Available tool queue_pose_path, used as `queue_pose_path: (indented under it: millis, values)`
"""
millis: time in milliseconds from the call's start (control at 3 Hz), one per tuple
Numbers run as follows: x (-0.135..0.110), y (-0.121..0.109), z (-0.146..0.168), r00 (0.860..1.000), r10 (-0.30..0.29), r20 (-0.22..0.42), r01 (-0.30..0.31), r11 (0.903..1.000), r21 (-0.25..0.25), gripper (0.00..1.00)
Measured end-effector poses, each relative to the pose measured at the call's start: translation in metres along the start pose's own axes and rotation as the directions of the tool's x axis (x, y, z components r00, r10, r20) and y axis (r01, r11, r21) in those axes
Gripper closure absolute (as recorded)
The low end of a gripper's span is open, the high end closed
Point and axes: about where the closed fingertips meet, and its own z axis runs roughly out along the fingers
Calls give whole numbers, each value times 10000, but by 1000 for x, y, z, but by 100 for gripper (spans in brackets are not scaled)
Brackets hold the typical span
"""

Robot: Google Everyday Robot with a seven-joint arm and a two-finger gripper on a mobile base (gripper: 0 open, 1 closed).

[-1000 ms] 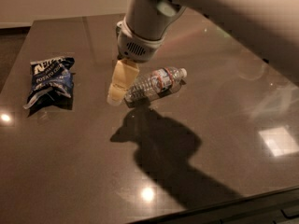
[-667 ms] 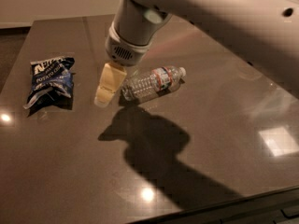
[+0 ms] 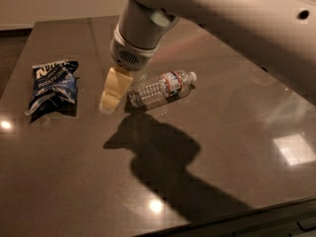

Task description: Pick blue chip bag

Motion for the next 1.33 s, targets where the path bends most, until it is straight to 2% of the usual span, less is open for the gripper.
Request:
queue_pose_path:
  millis: [667,1333]
  values:
    - [-37,2,27,9961,-724,496,726,9974,-27,0]
    - [-72,0,74,9883,-1261,854,1287,9913,-260,0]
